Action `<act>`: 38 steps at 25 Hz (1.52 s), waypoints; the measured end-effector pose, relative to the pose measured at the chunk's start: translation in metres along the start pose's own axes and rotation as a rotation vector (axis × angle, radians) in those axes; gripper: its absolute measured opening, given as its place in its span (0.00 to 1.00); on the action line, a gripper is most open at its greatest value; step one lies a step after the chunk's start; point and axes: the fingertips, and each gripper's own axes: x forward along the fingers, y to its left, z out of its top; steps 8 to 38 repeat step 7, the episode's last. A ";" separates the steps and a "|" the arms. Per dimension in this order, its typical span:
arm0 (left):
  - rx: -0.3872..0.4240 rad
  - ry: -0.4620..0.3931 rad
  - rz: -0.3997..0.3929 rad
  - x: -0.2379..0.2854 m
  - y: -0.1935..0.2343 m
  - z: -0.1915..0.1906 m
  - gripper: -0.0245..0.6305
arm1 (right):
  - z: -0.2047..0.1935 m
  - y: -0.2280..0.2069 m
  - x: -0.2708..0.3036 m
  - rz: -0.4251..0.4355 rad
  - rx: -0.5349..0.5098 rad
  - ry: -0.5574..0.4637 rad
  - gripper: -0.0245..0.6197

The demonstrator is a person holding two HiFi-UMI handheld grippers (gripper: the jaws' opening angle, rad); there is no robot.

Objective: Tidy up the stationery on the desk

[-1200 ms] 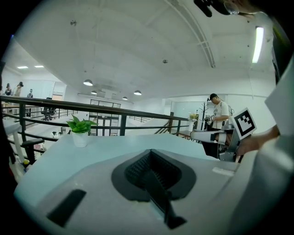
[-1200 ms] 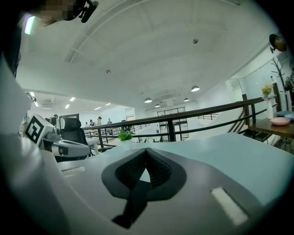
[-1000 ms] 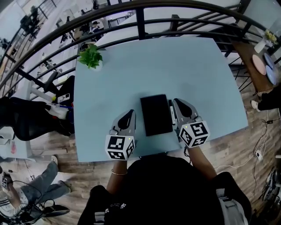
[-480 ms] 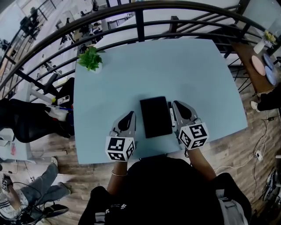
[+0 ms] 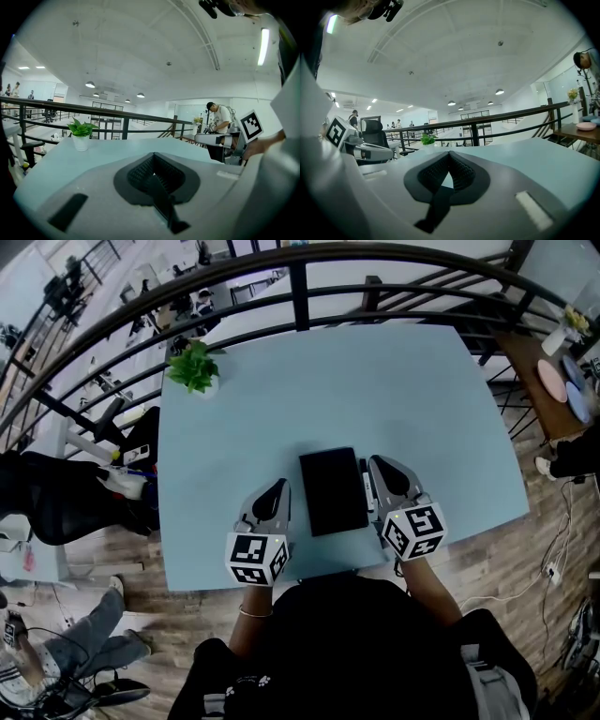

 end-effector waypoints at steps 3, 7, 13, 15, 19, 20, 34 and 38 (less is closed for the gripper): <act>0.001 0.000 0.002 -0.002 -0.001 0.000 0.03 | 0.000 0.001 -0.001 0.004 0.002 -0.002 0.05; 0.002 0.002 0.002 -0.003 -0.003 0.000 0.03 | 0.002 0.001 -0.003 0.008 0.001 -0.002 0.05; 0.002 0.002 0.002 -0.003 -0.003 0.000 0.03 | 0.002 0.001 -0.003 0.008 0.001 -0.002 0.05; 0.002 0.002 0.002 -0.003 -0.003 0.000 0.03 | 0.002 0.001 -0.003 0.008 0.001 -0.002 0.05; 0.002 0.002 0.002 -0.003 -0.003 0.000 0.03 | 0.002 0.001 -0.003 0.008 0.001 -0.002 0.05; 0.002 0.002 0.002 -0.003 -0.003 0.000 0.03 | 0.002 0.001 -0.003 0.008 0.001 -0.002 0.05; 0.002 0.002 0.002 -0.003 -0.003 0.000 0.03 | 0.002 0.001 -0.003 0.008 0.001 -0.002 0.05; 0.002 0.002 0.002 -0.003 -0.003 0.000 0.03 | 0.002 0.001 -0.003 0.008 0.001 -0.002 0.05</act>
